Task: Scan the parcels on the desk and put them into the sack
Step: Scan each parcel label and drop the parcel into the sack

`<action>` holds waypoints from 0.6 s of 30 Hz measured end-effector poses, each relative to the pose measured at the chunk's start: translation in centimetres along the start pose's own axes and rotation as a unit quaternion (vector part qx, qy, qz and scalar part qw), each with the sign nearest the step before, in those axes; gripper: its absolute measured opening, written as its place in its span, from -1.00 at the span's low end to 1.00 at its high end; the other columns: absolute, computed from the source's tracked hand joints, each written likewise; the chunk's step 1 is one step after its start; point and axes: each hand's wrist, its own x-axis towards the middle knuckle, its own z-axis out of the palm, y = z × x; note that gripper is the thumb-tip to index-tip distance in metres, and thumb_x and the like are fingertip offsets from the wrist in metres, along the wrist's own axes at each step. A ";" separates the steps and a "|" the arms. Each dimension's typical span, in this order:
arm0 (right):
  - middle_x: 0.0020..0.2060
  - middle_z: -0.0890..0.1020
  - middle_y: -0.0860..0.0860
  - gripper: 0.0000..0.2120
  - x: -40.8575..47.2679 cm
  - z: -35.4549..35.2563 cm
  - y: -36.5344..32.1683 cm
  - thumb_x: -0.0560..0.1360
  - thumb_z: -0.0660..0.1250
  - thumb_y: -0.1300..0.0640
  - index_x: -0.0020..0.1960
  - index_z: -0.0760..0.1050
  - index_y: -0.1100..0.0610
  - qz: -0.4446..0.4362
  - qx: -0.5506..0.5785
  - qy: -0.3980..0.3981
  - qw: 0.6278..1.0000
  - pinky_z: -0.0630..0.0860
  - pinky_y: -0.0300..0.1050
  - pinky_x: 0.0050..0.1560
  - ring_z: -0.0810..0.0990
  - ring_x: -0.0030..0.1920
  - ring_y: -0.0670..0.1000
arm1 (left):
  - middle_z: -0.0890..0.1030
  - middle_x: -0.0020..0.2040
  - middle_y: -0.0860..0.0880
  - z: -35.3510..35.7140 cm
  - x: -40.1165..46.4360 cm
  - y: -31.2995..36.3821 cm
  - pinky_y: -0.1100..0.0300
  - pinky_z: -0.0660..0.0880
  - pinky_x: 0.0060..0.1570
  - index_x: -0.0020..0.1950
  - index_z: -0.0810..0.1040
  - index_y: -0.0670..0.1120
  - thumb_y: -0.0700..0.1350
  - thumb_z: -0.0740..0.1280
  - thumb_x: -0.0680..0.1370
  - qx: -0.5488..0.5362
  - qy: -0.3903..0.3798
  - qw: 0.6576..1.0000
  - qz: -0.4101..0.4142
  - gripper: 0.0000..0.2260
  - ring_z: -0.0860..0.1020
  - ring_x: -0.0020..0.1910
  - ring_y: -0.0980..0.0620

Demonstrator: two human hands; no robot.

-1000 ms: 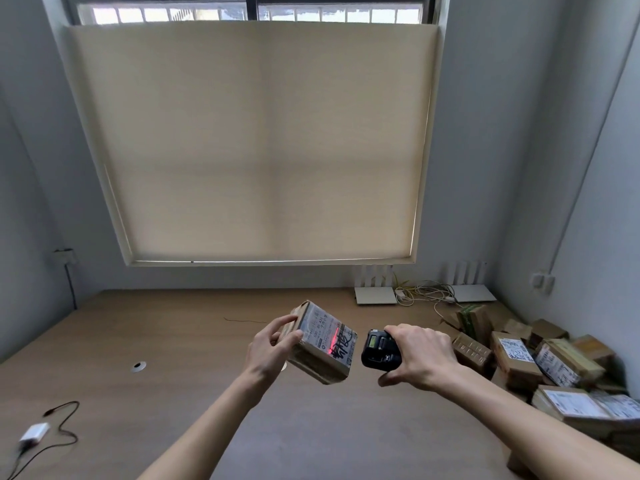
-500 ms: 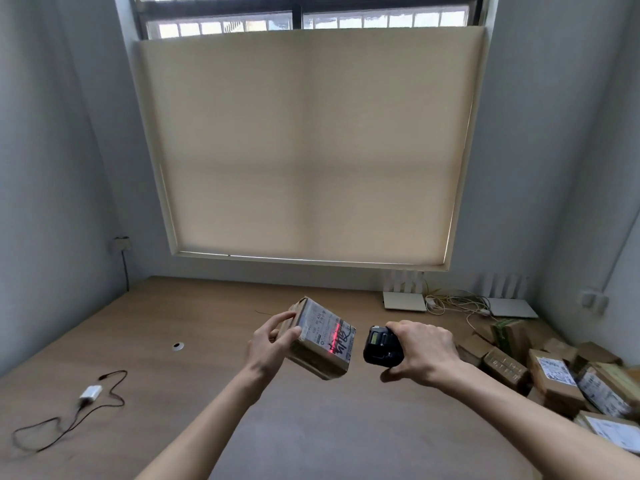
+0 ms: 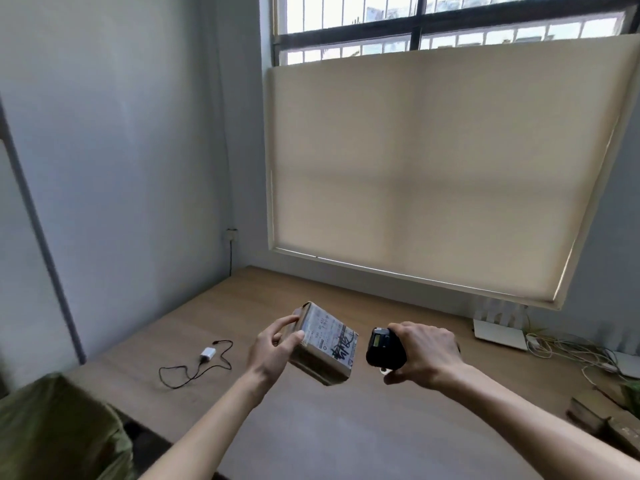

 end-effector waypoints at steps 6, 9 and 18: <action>0.16 0.62 -0.13 -0.23 1.6 -1.6 -11.2 0.24 0.55 -0.43 0.32 0.45 -0.10 -0.055 0.043 0.006 0.998 0.44 -0.09 -0.04 0.61 0.14 0.01 | 0.65 0.12 0.02 -11.7 -3.3 -1.7 0.20 0.50 -0.02 0.18 0.57 0.31 0.09 0.39 0.53 0.011 0.095 0.995 -0.014 -0.76 0.59 0.14 0.01; 0.07 0.64 -0.14 -0.25 2.3 -1.8 -17.8 0.17 0.54 -0.48 0.20 0.47 -0.13 -0.058 0.148 -0.023 0.987 0.45 -0.10 -0.12 0.60 0.05 0.00 | 0.66 0.16 -0.01 -17.9 -5.6 -3.1 0.05 0.58 0.13 0.10 0.54 0.41 0.21 0.37 0.44 -0.001 0.140 0.990 -0.016 -0.76 0.60 0.14 0.01; -0.22 0.68 -0.07 -0.41 2.2 0.1 -40.7 0.18 0.65 -0.34 0.01 0.65 0.03 -0.197 0.476 -0.194 0.835 0.53 -0.26 -0.22 0.63 -0.25 -0.13 | 0.62 0.21 -0.09 -33.6 -15.5 -8.8 -0.14 0.59 0.16 0.44 0.39 0.23 -0.01 0.50 0.42 -0.178 0.284 0.932 -0.139 -0.38 0.59 0.16 -0.11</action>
